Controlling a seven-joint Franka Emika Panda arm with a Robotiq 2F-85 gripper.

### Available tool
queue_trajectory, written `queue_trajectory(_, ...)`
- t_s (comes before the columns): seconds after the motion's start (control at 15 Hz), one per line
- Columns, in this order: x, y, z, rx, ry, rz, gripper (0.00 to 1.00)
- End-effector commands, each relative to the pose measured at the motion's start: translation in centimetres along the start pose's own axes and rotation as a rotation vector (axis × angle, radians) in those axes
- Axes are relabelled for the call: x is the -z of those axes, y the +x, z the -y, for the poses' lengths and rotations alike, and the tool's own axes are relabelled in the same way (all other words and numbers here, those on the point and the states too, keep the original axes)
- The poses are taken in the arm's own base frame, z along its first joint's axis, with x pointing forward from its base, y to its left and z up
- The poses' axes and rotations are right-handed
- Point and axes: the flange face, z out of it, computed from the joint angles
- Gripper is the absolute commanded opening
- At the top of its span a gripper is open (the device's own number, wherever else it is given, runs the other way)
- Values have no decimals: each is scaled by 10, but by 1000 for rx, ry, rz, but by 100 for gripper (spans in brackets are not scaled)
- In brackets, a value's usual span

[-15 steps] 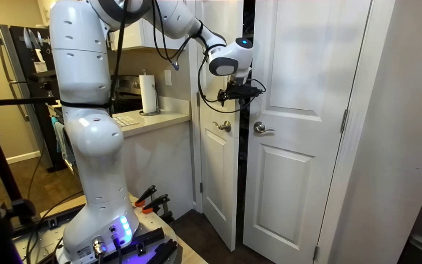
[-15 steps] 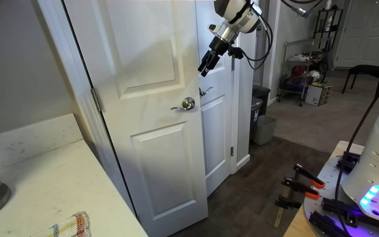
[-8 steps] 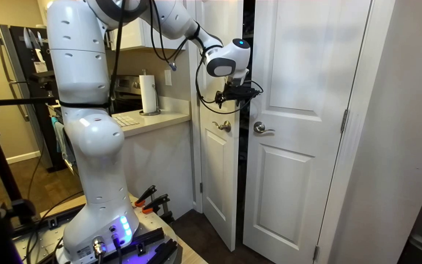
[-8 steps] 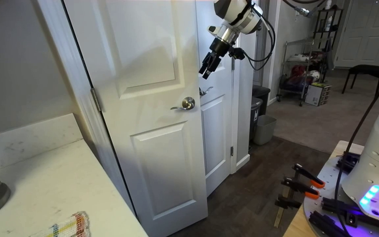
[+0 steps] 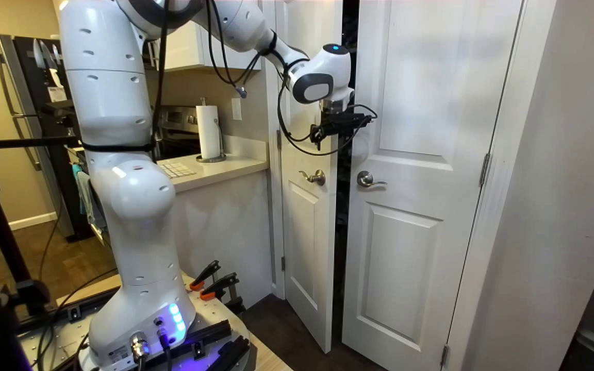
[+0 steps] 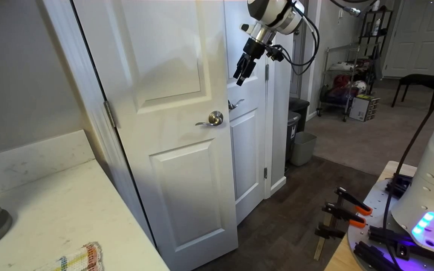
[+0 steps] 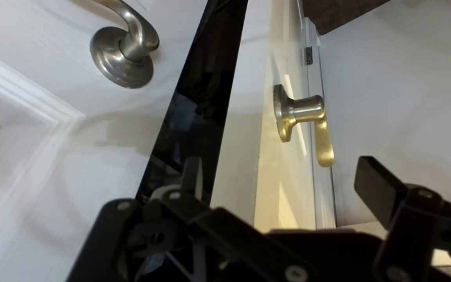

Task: Open the left door

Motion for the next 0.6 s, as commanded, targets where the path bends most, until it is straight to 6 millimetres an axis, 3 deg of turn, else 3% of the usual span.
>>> queue_trajectory(0.0,2,13,-1,3,-42,-8,100)
queue_trajectory(0.53,-8,43,4,57,-28,-45,100)
